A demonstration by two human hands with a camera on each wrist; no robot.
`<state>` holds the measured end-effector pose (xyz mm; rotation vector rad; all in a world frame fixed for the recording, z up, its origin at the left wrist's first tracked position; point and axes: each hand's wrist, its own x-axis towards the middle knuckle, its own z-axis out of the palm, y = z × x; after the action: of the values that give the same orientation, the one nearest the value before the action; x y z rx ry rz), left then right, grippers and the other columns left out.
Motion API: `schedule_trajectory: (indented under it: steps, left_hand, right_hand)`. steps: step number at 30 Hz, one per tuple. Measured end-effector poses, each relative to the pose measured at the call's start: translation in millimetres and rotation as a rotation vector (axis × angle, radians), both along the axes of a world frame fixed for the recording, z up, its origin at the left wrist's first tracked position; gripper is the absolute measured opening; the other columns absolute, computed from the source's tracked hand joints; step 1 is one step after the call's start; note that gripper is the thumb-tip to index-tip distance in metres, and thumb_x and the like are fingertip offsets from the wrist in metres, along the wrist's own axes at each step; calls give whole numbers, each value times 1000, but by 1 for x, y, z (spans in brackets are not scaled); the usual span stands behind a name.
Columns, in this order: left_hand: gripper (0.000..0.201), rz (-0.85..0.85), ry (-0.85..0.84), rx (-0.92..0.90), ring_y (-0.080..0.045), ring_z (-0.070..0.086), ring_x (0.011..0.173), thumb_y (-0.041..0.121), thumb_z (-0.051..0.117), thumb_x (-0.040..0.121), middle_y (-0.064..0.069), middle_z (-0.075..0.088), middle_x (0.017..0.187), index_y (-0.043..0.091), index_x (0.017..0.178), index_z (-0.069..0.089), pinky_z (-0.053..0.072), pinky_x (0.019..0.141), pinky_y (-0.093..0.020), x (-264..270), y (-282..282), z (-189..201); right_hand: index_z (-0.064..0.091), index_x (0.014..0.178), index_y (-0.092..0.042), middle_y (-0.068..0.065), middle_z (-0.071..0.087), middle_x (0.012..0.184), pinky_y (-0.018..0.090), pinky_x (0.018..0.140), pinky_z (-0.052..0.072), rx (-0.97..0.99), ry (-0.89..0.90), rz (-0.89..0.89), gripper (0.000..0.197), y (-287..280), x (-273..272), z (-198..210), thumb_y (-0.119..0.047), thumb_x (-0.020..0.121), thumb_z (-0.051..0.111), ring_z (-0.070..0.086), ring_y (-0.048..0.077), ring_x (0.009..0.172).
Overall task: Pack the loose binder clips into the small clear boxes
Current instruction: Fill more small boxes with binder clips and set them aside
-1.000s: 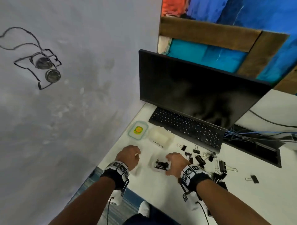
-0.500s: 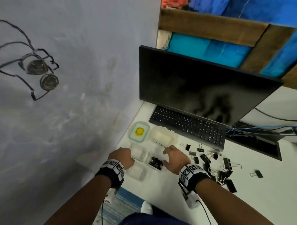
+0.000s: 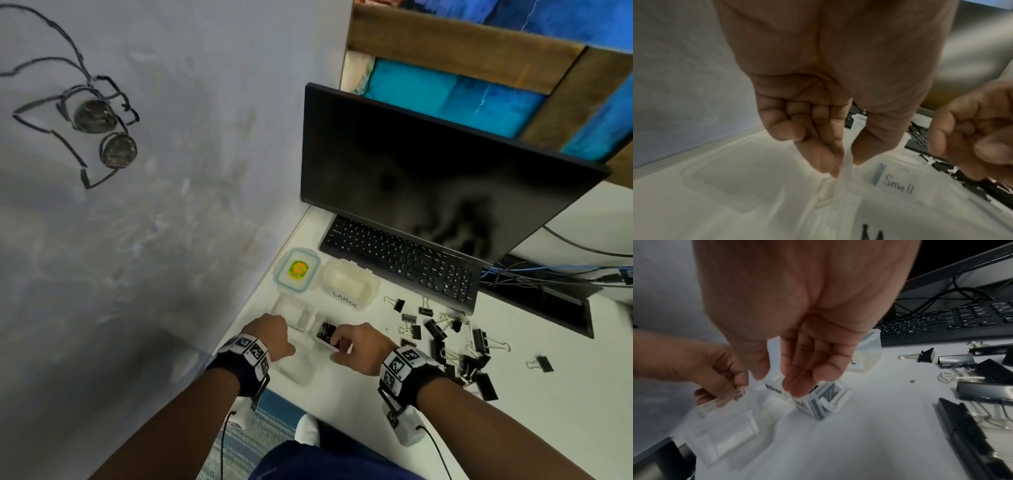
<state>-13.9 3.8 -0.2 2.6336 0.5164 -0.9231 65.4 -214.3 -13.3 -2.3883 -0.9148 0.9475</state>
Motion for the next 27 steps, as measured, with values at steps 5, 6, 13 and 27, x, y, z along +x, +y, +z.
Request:
schedule_trajectory:
  steps: [5, 6, 13, 27]
  left_hand:
    - [23, 102, -68, -183, -16, 63, 56, 31, 64, 71, 0, 63, 56, 12, 60, 60, 51, 57, -23, 10, -21, 15]
    - [23, 118, -81, -221, -14, 63, 54, 31, 63, 72, -1, 66, 56, 10, 62, 64, 50, 56, -22, 12, -27, 19]
    - [24, 172, -82, -321, -16, 56, 46, 32, 66, 68, 0, 62, 49, 12, 56, 64, 44, 51, -21, 32, -100, 34]
    - [31, -129, -59, -379, -17, 69, 63, 34, 59, 81, -6, 74, 74, 6, 78, 70, 57, 66, -29, 61, -286, 23]
  right_hand:
    - [55, 118, -32, -9, 71, 95, 24, 75, 52, 29, 105, -46, 45, -16, -5, 4, -63, 85, 60, 63, 0, 63]
    - [55, 116, -32, -7, 72, 91, 24, 72, 53, 39, 113, -68, 41, -22, -6, 5, -60, 87, 59, 65, 2, 60]
    - [63, 103, -22, 4, 68, 77, 32, 57, 52, 203, 349, -364, 9, -88, -9, 25, -23, 97, 56, 64, 18, 61]
    - [58, 89, -19, 9, 73, 73, 33, 57, 56, -21, 202, -538, 9, -277, -12, 31, -21, 88, 67, 67, 19, 56]
